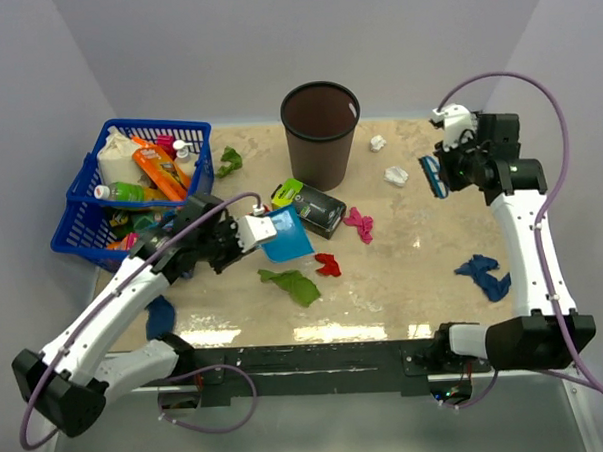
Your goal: Sweep away the paper scraps from the table
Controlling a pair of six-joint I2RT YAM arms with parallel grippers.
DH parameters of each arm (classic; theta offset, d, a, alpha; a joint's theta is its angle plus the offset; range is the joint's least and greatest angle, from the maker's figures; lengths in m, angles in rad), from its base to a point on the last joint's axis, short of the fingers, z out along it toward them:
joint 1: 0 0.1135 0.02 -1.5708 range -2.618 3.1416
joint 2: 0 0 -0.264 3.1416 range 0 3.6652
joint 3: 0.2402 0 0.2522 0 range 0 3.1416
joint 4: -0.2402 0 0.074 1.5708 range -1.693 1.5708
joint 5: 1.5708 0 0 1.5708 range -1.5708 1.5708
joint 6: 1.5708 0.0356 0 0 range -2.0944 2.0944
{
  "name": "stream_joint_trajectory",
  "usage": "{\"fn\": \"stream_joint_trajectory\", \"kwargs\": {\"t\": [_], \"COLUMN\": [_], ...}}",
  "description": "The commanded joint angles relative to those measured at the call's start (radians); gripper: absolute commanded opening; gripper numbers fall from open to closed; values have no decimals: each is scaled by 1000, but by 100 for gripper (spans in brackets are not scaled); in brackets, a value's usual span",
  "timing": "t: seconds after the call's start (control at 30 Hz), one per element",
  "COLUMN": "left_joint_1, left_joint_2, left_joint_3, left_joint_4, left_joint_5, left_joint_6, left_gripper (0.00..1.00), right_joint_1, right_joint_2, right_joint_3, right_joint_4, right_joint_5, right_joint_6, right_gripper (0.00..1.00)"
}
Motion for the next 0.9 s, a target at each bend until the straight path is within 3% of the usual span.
{"fn": "stream_joint_trajectory", "kwargs": {"t": [0.0,0.13,0.27,0.4,0.63,0.87], "left_joint_1": [115,135,165,246,340,388], "left_joint_2": [-147,-196,-146,-95,-40,5], "left_joint_3": [-44,-94,-104,-56,60,120], "left_joint_4": [-10,40,-31,-56,30,142], "left_joint_5": [-37,-14,-21,-55,-84,-256], "left_joint_6": [60,-32,-84,-98,-262,-351], "left_gripper": [5,2,1,1,0,0], "right_joint_1": [157,241,284,390,497,590], "right_joint_2": [-10,26,43,39,107,236], "right_joint_3": [64,53,53,16,-28,-40], "right_joint_4": [-52,-29,-9,28,163,181], "right_joint_5": [-47,-91,-221,-290,-324,-636], "right_joint_6": [-72,-9,27,-6,85,195], "right_gripper": [0,0,0,0,0,0]}}
